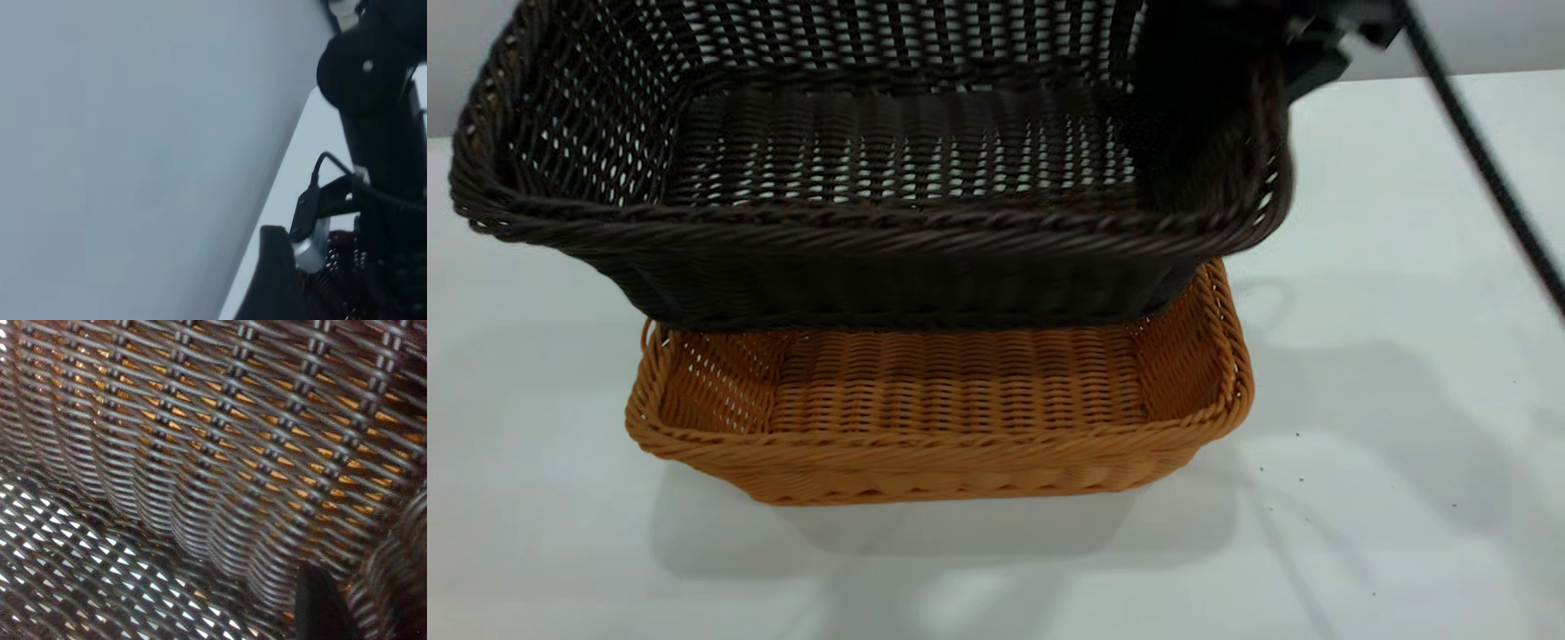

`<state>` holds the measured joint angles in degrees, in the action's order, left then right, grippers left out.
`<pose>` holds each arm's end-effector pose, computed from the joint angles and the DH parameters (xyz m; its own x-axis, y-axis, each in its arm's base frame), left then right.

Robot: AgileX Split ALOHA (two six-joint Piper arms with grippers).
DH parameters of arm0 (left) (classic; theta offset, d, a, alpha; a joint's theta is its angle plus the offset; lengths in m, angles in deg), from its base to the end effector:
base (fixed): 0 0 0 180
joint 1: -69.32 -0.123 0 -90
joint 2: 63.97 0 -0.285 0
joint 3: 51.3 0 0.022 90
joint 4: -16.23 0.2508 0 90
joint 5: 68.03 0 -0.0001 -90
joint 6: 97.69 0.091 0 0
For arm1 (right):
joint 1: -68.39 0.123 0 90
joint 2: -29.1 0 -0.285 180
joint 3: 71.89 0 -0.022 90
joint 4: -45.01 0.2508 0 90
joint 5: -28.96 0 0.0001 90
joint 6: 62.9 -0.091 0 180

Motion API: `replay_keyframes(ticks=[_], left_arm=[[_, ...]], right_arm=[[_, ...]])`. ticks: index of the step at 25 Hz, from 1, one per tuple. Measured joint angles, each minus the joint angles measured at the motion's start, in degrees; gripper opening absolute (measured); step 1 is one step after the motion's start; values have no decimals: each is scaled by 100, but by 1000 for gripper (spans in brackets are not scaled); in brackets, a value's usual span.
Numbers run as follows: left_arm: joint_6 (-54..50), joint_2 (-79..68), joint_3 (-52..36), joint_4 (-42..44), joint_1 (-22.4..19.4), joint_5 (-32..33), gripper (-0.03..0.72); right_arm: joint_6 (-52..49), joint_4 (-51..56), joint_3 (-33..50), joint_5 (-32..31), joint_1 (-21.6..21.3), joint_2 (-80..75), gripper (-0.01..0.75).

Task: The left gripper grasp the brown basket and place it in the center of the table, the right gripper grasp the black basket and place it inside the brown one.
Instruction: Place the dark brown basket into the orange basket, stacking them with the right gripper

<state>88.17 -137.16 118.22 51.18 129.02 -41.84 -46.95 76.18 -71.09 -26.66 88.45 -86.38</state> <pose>0.1456 -0.2035 0.4215 0.3310 0.6129 -0.7175 0.6454 0.4076 0.6460 0.3387 0.1651 0.2086 -0.9365 -0.2931 -0.1927 -0.3490 0.8339 0.4276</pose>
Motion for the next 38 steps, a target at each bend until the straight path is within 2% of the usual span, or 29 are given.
replay_keyframes(ticks=[11,38], left_arm=[[-40,0,-5,0,0,-5,482],[-6,0,-5,12,0,14,481]], right_arm=[[146,156,0,-24,0,-626,288],[297,-23,0,138,0,-997,288]])
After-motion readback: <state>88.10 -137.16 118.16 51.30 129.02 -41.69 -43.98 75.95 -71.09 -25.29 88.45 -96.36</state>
